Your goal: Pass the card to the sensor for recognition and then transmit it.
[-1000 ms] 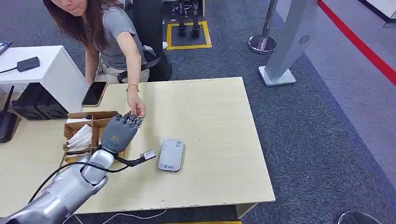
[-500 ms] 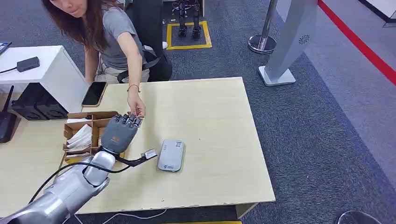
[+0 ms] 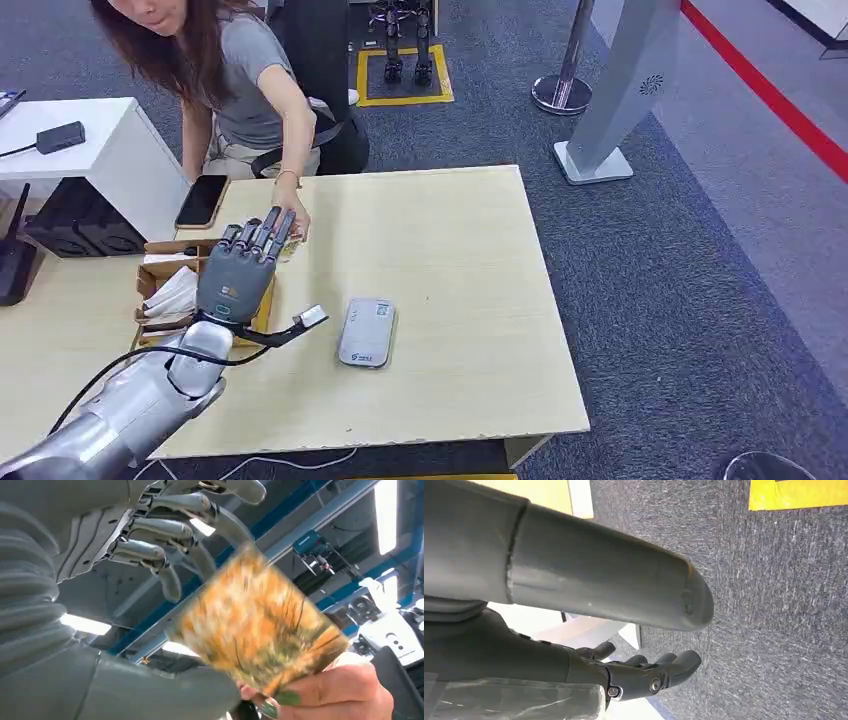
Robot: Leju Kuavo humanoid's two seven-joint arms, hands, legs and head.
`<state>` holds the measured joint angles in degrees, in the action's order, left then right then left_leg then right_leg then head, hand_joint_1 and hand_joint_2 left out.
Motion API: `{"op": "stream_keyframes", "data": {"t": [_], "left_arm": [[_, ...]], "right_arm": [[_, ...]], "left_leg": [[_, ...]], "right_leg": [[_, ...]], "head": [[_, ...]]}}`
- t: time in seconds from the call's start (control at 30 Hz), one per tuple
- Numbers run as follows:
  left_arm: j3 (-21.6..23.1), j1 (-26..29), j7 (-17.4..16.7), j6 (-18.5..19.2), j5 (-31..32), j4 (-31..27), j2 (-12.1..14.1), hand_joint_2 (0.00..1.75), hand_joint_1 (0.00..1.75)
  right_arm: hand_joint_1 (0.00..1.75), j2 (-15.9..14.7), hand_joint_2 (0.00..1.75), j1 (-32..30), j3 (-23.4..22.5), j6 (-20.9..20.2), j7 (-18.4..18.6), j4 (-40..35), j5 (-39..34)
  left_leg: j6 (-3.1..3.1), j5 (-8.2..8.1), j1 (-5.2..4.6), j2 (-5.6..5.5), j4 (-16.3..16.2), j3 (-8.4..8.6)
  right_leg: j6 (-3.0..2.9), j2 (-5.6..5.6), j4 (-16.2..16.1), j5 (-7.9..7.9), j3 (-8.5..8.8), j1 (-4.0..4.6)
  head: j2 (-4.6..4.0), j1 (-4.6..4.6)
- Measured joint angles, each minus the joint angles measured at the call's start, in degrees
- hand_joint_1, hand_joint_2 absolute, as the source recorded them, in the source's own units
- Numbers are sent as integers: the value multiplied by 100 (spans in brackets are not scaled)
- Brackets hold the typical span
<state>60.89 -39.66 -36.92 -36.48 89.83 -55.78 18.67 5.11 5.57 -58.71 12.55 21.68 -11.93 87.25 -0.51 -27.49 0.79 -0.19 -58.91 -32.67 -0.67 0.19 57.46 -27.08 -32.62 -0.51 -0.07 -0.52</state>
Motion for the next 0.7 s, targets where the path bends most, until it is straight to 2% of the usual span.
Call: {"op": "stream_keyframes", "data": {"t": [0.5,0.7], "left_arm": [[0,-5,-159,0,0,-188,125,175,0],[30,-8,-251,0,0,-410,335,175,0]], "right_arm": [[0,0,0,-1,-2,15,0,0,-9],[0,4,0,-4,-41,70,19,0,-116]], "left_leg": [[0,0,0,0,0,0],[0,0,1,1,0,0]], "right_leg": [[0,0,0,0,0,0],[0,1,0,0,0,0]], "head": [[0,0],[0,-2]]}}
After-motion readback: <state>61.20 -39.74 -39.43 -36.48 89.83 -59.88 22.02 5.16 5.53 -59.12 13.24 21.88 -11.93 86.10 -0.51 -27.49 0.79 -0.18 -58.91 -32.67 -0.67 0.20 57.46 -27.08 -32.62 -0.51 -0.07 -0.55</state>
